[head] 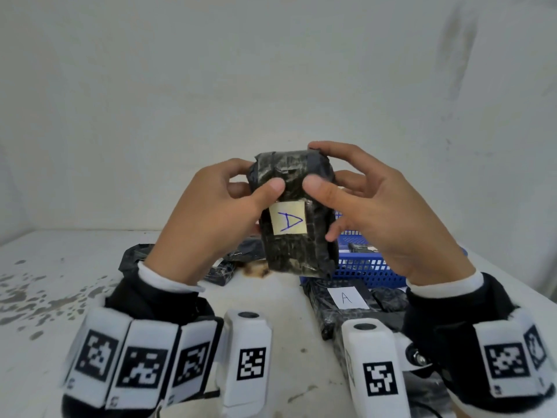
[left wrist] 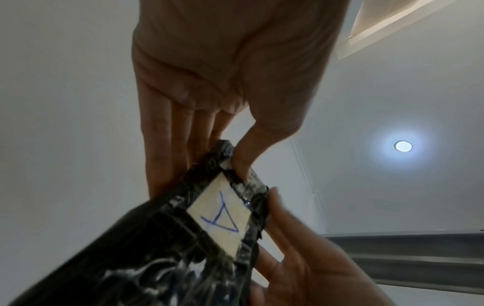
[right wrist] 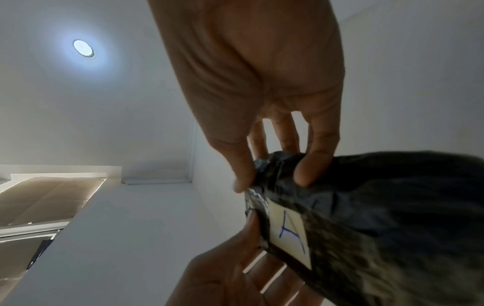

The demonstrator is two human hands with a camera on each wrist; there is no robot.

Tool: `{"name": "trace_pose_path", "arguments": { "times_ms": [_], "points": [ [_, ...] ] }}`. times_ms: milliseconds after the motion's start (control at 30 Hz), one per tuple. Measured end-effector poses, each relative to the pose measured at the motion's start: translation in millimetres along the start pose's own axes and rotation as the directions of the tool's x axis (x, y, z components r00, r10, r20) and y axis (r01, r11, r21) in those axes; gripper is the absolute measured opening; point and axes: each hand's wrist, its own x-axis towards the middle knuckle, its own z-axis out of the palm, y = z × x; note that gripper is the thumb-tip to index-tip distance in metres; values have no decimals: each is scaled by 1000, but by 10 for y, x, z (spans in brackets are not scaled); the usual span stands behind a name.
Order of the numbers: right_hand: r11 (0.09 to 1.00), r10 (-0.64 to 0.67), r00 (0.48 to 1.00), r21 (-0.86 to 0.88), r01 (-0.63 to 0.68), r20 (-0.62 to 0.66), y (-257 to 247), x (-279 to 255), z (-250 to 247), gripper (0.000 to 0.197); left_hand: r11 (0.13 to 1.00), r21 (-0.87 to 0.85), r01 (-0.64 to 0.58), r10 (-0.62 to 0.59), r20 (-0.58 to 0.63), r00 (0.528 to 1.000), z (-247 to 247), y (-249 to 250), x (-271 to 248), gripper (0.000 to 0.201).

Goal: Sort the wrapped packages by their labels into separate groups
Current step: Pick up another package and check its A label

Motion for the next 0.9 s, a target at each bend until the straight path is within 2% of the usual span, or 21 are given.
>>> {"name": "trace_pose_path", "arguments": {
  "times_ms": [100, 200, 333, 467, 533, 600, 633, 700, 800, 900],
  "points": [
    [1000, -14, 1000, 17, 14, 3, -5, 1, 1, 45, 1000, -25, 14, -15, -18, 1000, -1, 21, -9, 31],
    [999, -8, 1000, 31, 8, 5, 19, 12, 2, 39, 998, -67, 8, -10, -24, 1000, 2, 37, -7, 17],
    [1000, -13, 1000, 17, 13, -2, 47, 27, 26, 24, 996, -86, 18, -22, -49, 999, 7, 39, -9, 24],
    [1000, -17, 1000, 3, 17, -17, 51, 32, 38, 24, 998, -61, 19, -23, -59, 998, 22, 44, -9, 19],
    [1000, -17, 1000, 0, 17, -23, 47, 37, 40, 16, 999, -38, 26, -27, -10, 1000, 7, 30, -6, 35],
    [1000, -15, 999, -10, 14, -33, 43, 36, 43, 15, 1000, -8, 26, -25, 85, 996, -27, 19, -10, 63],
    [1000, -16, 999, -15, 16, -34, 38, 33, 45, 16, 1000, 16, 19, -21, 127, 992, -45, 14, -17, 71],
    [999, -24, 999, -24, 24, -32, 31, 31, 58, 21, 998, 62, -13, 2, 166, 986, -64, 16, -32, 62],
    [993, -52, 996, -106, 45, -66, 55, 44, 55, 46, 999, -34, 14, -12, 76, 997, -74, 1, 4, 34],
    [966, -49, 998, -257, 36, -45, 83, 51, -12, 67, 972, -223, 74, -83, -28, 996, -104, -18, 47, 30]
  ]
}}
